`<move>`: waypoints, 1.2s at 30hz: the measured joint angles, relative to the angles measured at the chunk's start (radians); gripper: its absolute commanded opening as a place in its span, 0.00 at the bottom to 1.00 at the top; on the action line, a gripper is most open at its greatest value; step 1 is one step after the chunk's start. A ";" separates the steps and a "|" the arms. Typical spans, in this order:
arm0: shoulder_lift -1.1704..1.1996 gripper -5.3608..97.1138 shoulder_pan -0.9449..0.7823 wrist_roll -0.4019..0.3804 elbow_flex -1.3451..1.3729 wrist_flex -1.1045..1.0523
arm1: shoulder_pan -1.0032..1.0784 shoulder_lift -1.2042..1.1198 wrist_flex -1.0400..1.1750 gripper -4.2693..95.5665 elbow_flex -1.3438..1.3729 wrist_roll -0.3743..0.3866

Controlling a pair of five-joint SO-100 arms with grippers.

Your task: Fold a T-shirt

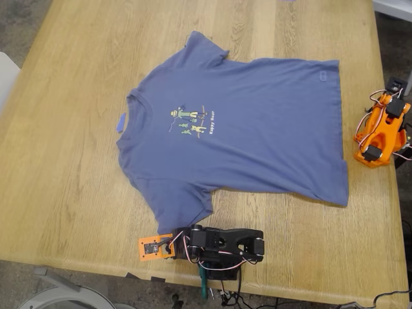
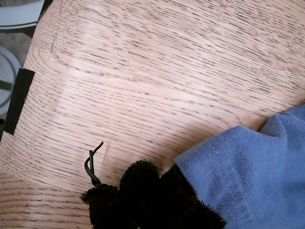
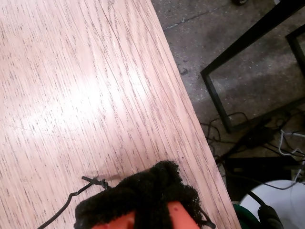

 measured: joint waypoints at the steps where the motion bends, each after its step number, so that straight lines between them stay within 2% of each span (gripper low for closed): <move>1: 0.000 0.05 0.003 -0.011 0.000 0.000 | 0.014 0.000 0.000 0.04 0.000 -0.003; 4: 0.000 0.05 0.114 -0.110 0.000 0.000 | 0.041 0.000 0.000 0.04 0.000 0.000; 8: 0.000 0.05 0.114 -0.140 0.000 -0.008 | 0.041 0.000 0.000 0.04 0.000 0.000; 16: 0.000 0.05 0.091 -0.140 0.000 -0.063 | 0.041 0.000 0.000 0.04 0.000 0.000; 30: 0.000 0.05 0.169 -0.138 0.000 -0.081 | 0.032 0.000 0.000 0.04 0.000 0.000; 36: 0.000 0.05 0.170 -0.083 0.000 -0.118 | -0.035 -0.002 -0.020 0.04 0.000 -0.002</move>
